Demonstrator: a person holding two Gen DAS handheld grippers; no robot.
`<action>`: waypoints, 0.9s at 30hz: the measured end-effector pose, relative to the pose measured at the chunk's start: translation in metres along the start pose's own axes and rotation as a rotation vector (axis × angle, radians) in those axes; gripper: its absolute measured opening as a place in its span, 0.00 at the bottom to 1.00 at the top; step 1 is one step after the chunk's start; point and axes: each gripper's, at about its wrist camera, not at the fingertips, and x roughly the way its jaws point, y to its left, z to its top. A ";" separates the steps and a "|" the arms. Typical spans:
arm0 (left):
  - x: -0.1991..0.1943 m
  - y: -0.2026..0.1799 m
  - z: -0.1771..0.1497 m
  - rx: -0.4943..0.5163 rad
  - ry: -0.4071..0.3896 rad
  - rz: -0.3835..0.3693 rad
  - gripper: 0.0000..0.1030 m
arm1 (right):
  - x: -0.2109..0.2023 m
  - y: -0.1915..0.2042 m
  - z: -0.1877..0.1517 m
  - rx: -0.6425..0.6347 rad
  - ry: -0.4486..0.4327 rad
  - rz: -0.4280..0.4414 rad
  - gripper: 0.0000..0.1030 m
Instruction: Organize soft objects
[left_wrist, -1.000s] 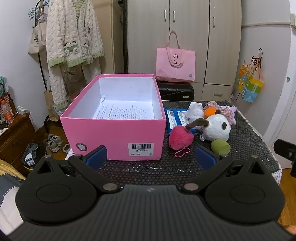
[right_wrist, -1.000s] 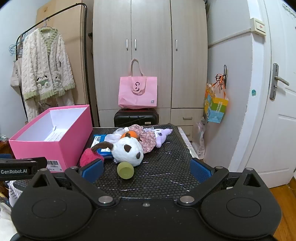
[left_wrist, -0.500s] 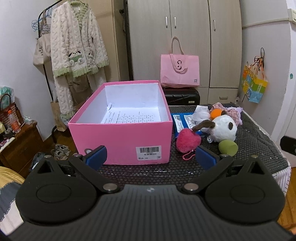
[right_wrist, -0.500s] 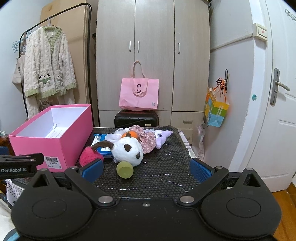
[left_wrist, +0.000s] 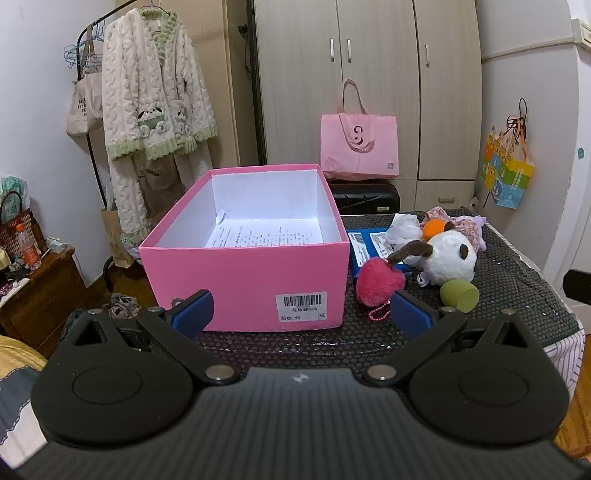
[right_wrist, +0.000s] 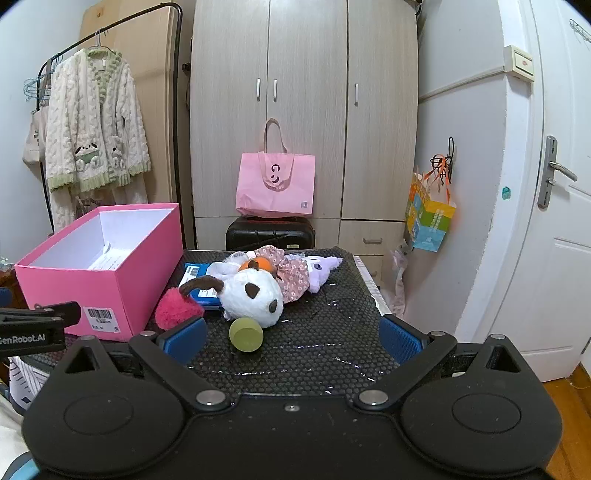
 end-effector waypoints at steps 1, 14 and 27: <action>-0.001 0.000 -0.001 0.004 -0.002 0.002 1.00 | 0.000 0.000 0.000 -0.001 0.001 0.000 0.99; -0.002 0.000 -0.003 0.015 -0.003 0.006 1.00 | 0.001 0.002 -0.001 -0.010 0.006 -0.006 0.99; -0.006 0.002 -0.002 0.011 -0.010 -0.032 1.00 | 0.002 -0.002 0.002 -0.010 0.014 0.037 0.99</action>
